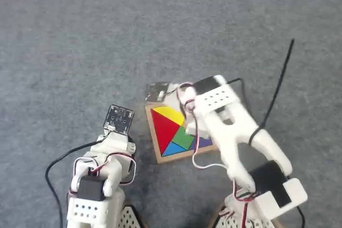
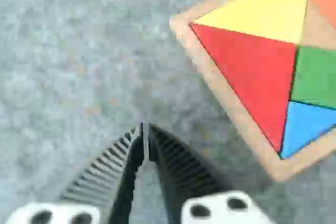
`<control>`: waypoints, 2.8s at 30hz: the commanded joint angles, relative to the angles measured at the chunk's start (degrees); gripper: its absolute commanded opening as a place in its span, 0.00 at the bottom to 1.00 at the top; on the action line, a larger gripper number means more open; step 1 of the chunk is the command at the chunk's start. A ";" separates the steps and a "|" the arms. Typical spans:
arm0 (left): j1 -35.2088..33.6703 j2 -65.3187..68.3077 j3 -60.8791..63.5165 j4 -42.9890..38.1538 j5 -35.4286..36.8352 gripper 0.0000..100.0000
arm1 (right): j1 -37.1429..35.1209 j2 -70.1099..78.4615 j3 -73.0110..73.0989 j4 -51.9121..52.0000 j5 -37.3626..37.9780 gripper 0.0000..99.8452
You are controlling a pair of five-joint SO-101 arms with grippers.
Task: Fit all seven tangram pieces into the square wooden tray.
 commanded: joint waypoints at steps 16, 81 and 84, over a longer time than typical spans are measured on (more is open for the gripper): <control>-0.18 -0.97 -0.57 0.26 -0.18 0.02 | 25.27 -13.23 -0.88 1.54 -28.57 0.21; 0.26 -0.97 -0.57 0.26 0.00 0.02 | 36.35 -71.60 67.78 -24.31 -22.68 0.04; -0.09 -0.97 -0.57 0.26 0.00 0.02 | 36.35 -71.60 67.78 -24.31 -22.68 0.04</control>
